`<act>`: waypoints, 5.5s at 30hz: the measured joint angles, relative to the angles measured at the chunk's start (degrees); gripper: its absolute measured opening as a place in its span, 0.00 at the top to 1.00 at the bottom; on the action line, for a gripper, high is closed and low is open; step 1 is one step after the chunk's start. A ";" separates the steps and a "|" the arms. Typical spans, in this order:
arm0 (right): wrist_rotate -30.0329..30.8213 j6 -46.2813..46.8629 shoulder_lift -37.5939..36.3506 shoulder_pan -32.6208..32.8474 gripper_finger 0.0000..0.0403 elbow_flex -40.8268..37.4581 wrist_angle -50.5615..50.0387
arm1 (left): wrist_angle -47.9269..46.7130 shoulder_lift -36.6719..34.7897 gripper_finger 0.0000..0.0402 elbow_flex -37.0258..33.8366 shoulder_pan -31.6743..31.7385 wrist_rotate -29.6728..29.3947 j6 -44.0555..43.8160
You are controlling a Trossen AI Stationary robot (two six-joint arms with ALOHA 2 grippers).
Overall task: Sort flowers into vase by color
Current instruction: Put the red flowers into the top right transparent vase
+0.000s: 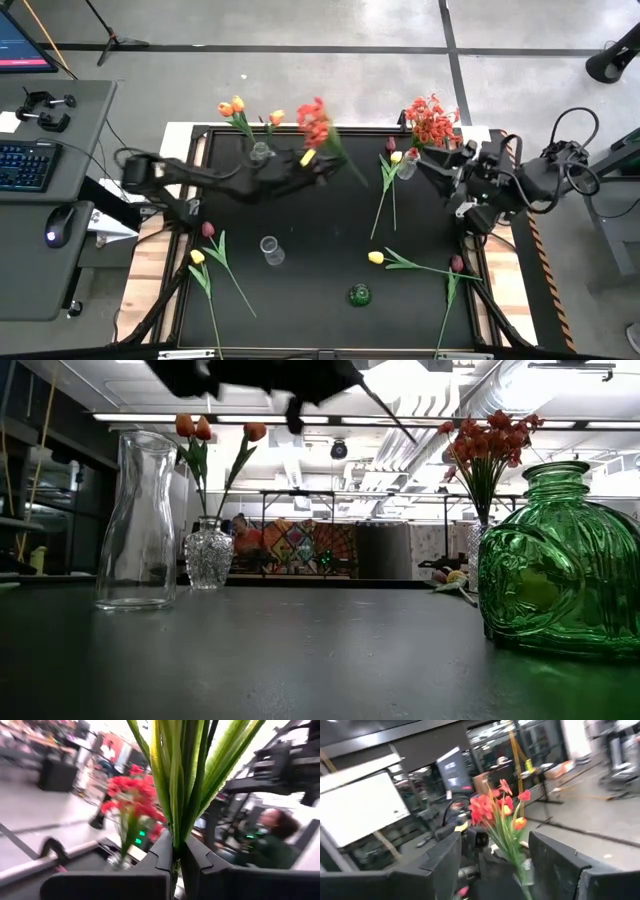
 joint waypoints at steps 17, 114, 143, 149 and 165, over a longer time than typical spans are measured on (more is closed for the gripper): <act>4.24 -5.02 0.00 0.00 0.45 0.00 -1.31 | 0.36 30.54 1.00 33.80 8.79 4.27 2.42; -0.81 -4.34 0.81 -6.73 0.45 -0.02 -0.03 | -23.34 38.53 1.00 52.18 15.35 27.43 8.53; -19.91 75.28 -2.60 -0.99 0.45 -31.39 -47.08 | -55.26 11.65 1.00 49.71 19.98 38.94 17.20; -13.91 78.49 -11.61 -7.88 0.45 -40.43 -47.58 | -56.36 11.07 1.00 49.71 19.12 39.57 15.94; -20.34 27.89 -11.35 -37.69 0.31 -42.07 -25.26 | -57.67 11.07 1.00 49.71 14.82 42.83 13.11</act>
